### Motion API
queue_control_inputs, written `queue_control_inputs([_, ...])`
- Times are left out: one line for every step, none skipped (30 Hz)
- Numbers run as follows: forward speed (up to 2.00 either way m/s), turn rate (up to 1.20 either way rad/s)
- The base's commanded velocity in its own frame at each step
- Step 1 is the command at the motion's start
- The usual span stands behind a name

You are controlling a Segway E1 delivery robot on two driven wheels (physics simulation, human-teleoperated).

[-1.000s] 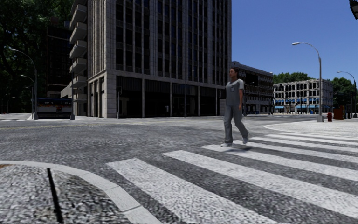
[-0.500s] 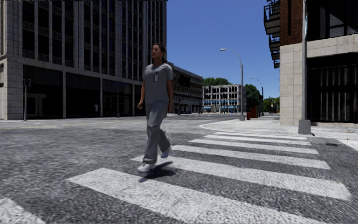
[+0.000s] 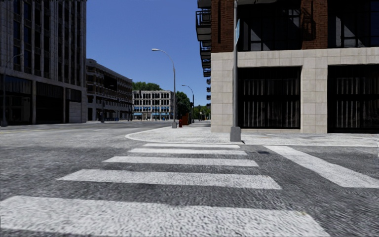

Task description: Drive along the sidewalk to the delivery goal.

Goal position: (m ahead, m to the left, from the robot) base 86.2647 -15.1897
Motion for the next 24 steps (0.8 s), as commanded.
queue_control_inputs([2.00,0.00])
queue_control_inputs([2.00,0.00])
queue_control_inputs([2.00,0.00])
queue_control_inputs([2.00,0.00])
queue_control_inputs([2.00,0.00])
queue_control_inputs([2.00,0.00])
queue_control_inputs([2.00,0.00])
queue_control_inputs([2.00,0.00])
queue_control_inputs([2.00,0.00])
queue_control_inputs([2.00,0.00])
queue_control_inputs([2.00,0.00])
queue_control_inputs([2.00,0.00])
queue_control_inputs([2.00,0.00])
queue_control_inputs([2.00,0.00])
queue_control_inputs([2.00,0.00])
queue_control_inputs([2.00,0.00])
queue_control_inputs([2.00,0.00])
queue_control_inputs([2.00,0.00])
queue_control_inputs([2.00,0.00])
queue_control_inputs([2.00,0.00])
queue_control_inputs([2.00,0.00])
queue_control_inputs([2.00,0.00])
queue_control_inputs([2.00,0.00])
queue_control_inputs([2.00,0.00])
